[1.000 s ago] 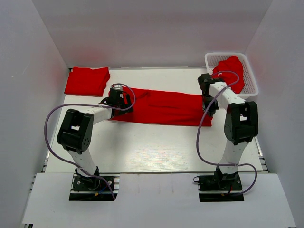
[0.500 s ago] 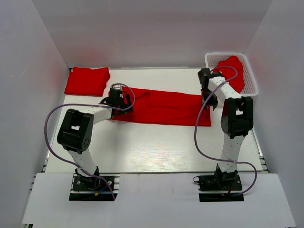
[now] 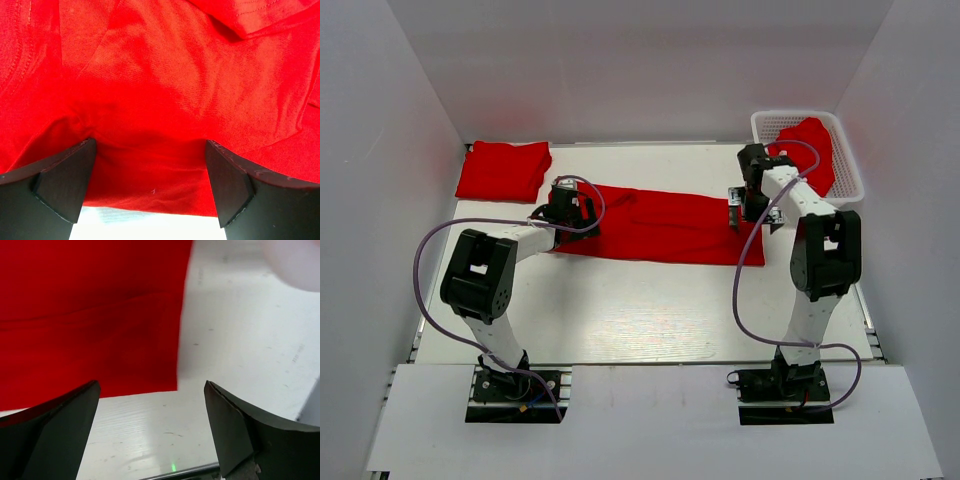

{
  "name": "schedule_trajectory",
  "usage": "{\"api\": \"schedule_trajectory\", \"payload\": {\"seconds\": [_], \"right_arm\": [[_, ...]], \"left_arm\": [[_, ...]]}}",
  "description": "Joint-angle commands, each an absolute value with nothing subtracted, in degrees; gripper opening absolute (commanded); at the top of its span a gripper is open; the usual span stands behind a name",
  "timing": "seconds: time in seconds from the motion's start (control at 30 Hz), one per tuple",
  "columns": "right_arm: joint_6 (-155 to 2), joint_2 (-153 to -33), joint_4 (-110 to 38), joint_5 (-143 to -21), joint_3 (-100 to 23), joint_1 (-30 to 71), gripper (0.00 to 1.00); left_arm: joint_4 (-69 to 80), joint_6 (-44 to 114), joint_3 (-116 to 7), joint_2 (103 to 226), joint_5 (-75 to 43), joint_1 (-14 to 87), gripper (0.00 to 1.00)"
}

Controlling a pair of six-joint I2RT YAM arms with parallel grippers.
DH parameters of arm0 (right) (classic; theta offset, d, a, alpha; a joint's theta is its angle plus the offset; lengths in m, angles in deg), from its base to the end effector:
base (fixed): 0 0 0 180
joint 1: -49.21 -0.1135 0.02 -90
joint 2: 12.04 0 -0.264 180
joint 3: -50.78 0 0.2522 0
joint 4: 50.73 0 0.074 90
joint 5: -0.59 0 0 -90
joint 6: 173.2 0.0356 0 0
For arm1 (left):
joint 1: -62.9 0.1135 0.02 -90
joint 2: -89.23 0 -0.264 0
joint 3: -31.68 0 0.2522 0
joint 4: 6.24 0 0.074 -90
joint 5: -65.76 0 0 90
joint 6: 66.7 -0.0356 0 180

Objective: Fold and stack the t-shirts
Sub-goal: Fold the other side of the tshirt into a rectangle, then rotate the tshirt 90 degrees

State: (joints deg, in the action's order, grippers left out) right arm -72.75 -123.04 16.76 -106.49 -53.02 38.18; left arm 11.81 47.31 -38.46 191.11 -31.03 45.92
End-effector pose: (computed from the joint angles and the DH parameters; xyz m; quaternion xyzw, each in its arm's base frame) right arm 0.3881 0.0650 0.2242 0.0148 0.9802 -0.1200 0.1569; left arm 0.3450 -0.1009 0.1557 -0.0778 0.9344 -0.0681 0.3409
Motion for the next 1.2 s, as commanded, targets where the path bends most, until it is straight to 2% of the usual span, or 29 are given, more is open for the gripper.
{"api": "schedule_trajectory", "payload": {"seconds": [0.0,0.27,0.53,0.77,0.97,1.07,1.17], "right_arm": [[-74.59,-120.32,9.99,-98.13,-52.10,37.00,0.90],[-73.01,-122.78,-3.21,-85.91,-52.54,36.64,0.90],[-71.34,-129.90,-7.08,-84.93,-55.97,36.47,0.90],[-68.53,-131.84,-8.85,-87.57,-53.34,36.99,0.90],[-68.44,-122.73,-11.03,-84.41,-37.01,36.47,0.90],[-68.88,-116.41,-13.15,-76.61,-22.97,35.42,0.90],[-68.97,-109.38,-18.32,-67.81,-12.50,29.46,0.90]], "left_arm": [[14.55,47.12,-40.61,187.76,-30.92,46.64,1.00],[15.25,47.12,-46.32,187.39,-30.39,46.64,1.00],[16.13,47.21,-53.35,197.76,-27.58,46.64,1.00],[19.38,45.82,-60.91,208.47,-25.22,46.64,1.00],[25.09,41.68,-77.24,220.78,-18.89,46.64,1.00],[25.80,40.10,-89.01,229.30,-11.69,46.64,1.00],[25.19,40.09,-103.07,238.68,-3.43,46.03,1.00]]}}
